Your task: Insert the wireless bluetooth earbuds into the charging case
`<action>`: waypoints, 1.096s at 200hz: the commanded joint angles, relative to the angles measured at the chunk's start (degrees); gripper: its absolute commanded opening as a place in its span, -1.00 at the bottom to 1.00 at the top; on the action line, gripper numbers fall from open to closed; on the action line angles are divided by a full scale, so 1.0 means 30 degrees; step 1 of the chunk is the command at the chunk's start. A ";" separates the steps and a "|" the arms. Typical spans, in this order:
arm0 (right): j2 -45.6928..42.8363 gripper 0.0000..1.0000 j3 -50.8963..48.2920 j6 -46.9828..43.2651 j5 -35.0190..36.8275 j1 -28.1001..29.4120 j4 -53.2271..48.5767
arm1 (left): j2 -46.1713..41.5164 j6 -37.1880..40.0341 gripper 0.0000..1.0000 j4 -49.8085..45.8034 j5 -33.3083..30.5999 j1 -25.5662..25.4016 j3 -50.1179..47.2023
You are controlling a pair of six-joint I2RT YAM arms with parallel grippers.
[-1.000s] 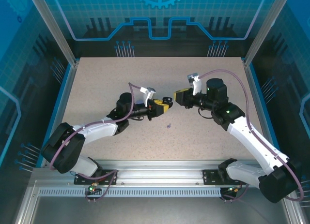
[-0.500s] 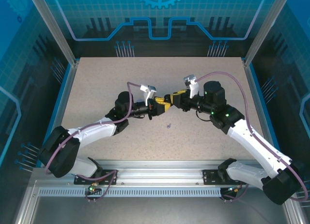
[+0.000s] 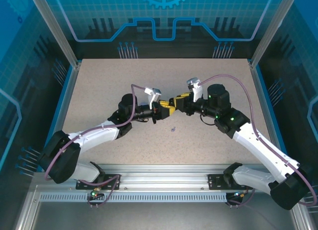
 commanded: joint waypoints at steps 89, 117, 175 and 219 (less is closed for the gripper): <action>0.0075 -0.47 0.0179 -0.0527 0.0544 0.0420 -0.0025 | -0.0611 0.0061 -0.99 -0.0193 0.0209 -0.0153 0.0868; 0.0118 -0.46 0.0194 -0.0578 0.0493 0.0435 -0.0092 | -0.0607 -0.0166 -0.99 -0.0114 0.0150 -0.0136 0.0949; 0.0291 -0.46 0.0191 -0.0696 0.0309 0.0493 -0.0165 | -0.0377 -0.0620 -0.99 -0.0077 0.0061 -0.0162 0.1099; 0.0525 -0.46 0.0346 -0.0762 0.0068 0.0550 -0.0374 | -0.0404 -0.0613 -0.99 -0.0170 -0.0317 -0.0128 0.1079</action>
